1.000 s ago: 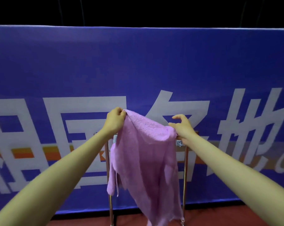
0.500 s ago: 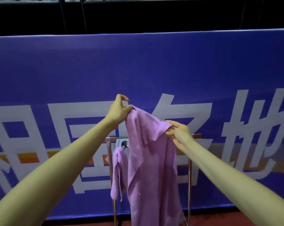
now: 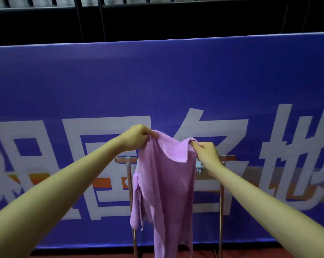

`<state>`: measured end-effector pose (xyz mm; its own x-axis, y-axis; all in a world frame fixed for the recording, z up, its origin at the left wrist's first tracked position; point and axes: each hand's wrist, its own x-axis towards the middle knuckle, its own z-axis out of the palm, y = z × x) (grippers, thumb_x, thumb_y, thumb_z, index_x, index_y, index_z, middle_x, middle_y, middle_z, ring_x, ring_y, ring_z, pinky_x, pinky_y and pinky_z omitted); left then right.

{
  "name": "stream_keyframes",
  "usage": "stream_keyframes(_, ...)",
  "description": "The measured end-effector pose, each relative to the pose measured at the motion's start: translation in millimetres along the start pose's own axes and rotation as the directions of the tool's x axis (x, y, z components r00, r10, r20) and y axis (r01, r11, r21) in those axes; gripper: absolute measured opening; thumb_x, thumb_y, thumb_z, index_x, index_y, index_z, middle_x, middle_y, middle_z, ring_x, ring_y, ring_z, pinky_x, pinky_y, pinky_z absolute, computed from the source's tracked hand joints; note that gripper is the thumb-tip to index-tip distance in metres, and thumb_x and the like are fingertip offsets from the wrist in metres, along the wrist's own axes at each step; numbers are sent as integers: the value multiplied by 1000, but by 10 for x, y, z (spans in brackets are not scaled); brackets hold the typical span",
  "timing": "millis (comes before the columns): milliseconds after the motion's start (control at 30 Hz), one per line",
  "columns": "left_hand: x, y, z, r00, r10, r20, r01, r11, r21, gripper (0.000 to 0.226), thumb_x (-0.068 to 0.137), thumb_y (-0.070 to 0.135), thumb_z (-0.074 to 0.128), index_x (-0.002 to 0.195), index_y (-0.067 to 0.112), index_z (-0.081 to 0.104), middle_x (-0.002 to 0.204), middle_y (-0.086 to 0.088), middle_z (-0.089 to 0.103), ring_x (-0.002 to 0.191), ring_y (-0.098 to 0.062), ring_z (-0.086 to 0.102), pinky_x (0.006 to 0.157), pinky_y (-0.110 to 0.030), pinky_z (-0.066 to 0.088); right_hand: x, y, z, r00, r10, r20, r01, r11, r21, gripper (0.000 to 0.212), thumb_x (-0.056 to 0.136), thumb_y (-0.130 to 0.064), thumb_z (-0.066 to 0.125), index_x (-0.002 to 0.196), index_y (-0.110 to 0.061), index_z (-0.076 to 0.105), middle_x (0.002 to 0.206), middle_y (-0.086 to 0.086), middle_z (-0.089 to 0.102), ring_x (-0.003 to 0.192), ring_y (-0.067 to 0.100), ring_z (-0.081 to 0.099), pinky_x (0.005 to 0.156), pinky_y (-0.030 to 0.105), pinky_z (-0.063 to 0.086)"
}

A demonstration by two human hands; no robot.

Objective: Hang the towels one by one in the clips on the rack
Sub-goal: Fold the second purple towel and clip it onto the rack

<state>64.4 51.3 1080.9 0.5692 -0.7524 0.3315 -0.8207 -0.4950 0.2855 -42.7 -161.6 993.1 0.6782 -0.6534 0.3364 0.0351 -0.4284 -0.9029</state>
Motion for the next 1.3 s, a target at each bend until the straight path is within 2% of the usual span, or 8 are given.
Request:
stream_keyframes(133,-72,-92,24,971,179,159,-219,932,289,55,83,-11,37,122,19,63,107,-8,58,98,-26,55,79,-30,42,-7,-37,-10,999,-34,-15,35,999,34,34,95,-20,50,63,-12,42,59,3,36,56,16,32,53,31,23)
stream_keyframes(300,-131,-249,-58,858,399,323,-513,647,564,41,86,-5,49,119,16,61,106,-2,61,101,-23,55,84,-36,46,-21,-82,-51,999,-37,39,29,983,182,23,91,3,48,86,-10,66,79,1,66,73,11,61,64,24,46)
stream_keyframes(433,-132,-301,-48,799,489,349,-581,482,656,16,85,8,61,98,16,67,90,2,64,89,-21,59,80,-34,48,31,-26,-72,998,27,61,-37,985,166,20,90,0,52,79,-11,65,77,4,67,73,18,61,66,29,47)
stream_keyframes(500,-125,-300,-30,791,533,301,-581,501,642,2,82,16,65,81,16,66,77,3,63,76,-20,59,70,-33,48,37,2,-58,997,39,72,-49,988,147,14,90,-7,57,76,-7,62,72,8,61,70,19,55,65,32,42)
stream_keyframes(800,-40,-156,2,844,533,-54,-402,696,595,54,91,49,32,59,17,61,57,6,57,53,-18,54,58,-28,41,25,-7,-56,977,179,120,-202,953,225,36,94,-32,55,64,-13,55,62,5,50,58,18,46,52,24,33)
stream_keyframes(900,-29,-147,-20,876,478,-70,-362,745,560,56,92,51,36,64,13,66,65,3,56,57,-17,48,62,-30,40,-19,-42,-50,945,268,188,-322,864,388,21,94,-19,56,78,-12,68,79,9,68,71,22,63,64,32,51)
stream_keyframes(1033,-10,-150,-23,910,413,-41,-340,799,496,52,92,46,42,71,7,69,74,-1,56,63,-21,49,69,-35,45,-50,-7,-11,920,264,288,-362,853,376,20,89,6,51,86,-8,64,83,13,64,64,20,55,55,30,42)
stream_keyframes(1300,-36,-165,-84,914,406,3,-351,784,513,45,94,40,49,73,5,69,72,1,52,65,-20,50,72,-36,46,-69,17,95,903,159,399,-285,917,280,16,89,5,55,93,-2,68,84,10,67,73,18,60,64,29,46)
